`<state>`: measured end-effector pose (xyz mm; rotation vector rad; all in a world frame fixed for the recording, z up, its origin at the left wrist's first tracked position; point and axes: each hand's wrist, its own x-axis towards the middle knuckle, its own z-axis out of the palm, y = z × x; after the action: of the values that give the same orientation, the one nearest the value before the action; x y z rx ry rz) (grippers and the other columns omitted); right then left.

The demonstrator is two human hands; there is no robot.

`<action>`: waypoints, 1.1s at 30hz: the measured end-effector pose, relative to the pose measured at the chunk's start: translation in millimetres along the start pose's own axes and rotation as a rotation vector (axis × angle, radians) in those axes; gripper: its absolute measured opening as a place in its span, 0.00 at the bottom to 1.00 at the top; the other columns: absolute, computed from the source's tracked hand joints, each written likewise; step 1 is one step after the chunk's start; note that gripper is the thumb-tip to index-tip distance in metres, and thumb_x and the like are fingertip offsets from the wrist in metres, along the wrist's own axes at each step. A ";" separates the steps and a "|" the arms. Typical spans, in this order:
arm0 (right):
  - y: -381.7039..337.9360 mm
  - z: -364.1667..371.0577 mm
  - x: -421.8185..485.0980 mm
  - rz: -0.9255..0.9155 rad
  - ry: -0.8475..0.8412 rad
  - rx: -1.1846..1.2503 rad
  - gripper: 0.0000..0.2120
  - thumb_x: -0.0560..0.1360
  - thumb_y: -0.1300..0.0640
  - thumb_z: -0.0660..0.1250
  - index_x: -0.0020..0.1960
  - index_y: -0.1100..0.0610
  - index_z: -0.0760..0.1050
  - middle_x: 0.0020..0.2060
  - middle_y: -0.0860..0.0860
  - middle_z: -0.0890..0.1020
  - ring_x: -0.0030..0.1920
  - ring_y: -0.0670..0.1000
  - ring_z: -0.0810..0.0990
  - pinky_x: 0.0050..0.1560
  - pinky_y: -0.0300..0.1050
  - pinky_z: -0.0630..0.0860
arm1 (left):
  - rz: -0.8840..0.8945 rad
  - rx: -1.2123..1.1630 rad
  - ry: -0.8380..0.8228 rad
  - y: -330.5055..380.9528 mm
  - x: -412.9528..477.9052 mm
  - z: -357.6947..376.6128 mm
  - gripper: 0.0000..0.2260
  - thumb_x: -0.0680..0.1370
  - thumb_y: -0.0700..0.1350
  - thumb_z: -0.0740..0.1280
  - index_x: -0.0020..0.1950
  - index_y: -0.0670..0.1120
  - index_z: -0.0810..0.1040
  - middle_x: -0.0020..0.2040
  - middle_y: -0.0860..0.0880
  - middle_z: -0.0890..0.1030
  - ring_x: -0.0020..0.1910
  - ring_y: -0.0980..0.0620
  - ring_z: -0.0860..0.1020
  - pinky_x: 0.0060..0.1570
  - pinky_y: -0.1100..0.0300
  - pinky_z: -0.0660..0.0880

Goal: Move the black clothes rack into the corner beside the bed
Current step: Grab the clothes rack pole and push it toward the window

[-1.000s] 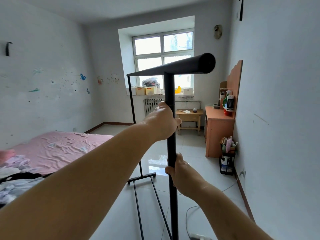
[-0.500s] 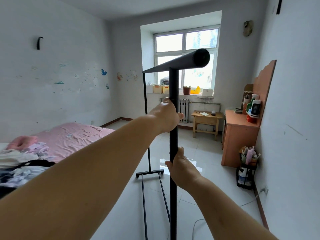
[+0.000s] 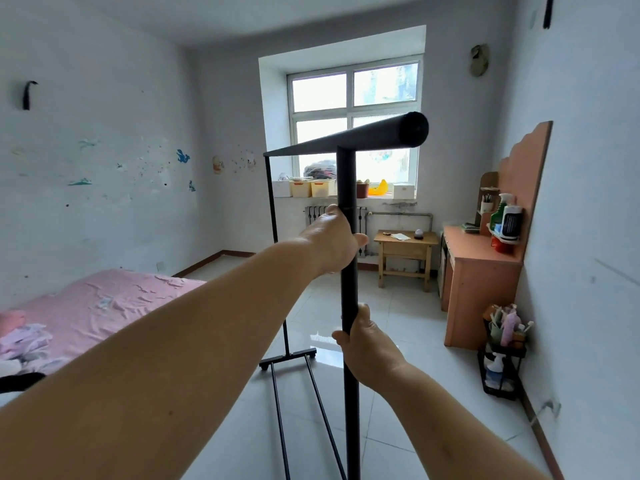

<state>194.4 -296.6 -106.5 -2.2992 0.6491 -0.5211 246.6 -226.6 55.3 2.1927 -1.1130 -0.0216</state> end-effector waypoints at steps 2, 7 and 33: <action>0.7 7.0 24.1 0.002 0.021 0.002 0.06 0.81 0.57 0.56 0.55 0.52 0.58 0.31 0.35 0.69 0.39 0.51 0.74 0.45 0.48 0.69 | 0.015 -0.009 -0.013 -10.4 22.0 -1.5 0.21 0.79 0.50 0.63 0.66 0.39 0.63 0.55 0.41 0.75 0.50 0.43 0.79 0.48 0.53 0.78; -0.2 26.0 74.1 0.055 0.025 0.043 0.09 0.80 0.58 0.54 0.59 0.50 0.58 0.35 0.36 0.73 0.43 0.52 0.76 0.43 0.47 0.69 | 0.011 -0.050 -0.038 -37.6 70.4 -4.2 0.20 0.79 0.49 0.62 0.65 0.39 0.64 0.56 0.39 0.76 0.52 0.42 0.79 0.53 0.51 0.78; 14.3 108.7 417.9 -0.074 -0.045 -0.066 0.12 0.80 0.46 0.56 0.57 0.51 0.58 0.37 0.47 0.73 0.39 0.55 0.74 0.41 0.45 0.67 | -0.060 0.027 0.099 -194.3 371.9 1.1 0.19 0.79 0.51 0.62 0.65 0.43 0.64 0.53 0.41 0.80 0.52 0.43 0.80 0.54 0.46 0.78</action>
<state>579.3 -492.5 -114.4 -2.3971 0.5695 -0.4876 620.9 -415.7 44.9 2.2252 -0.9973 0.0753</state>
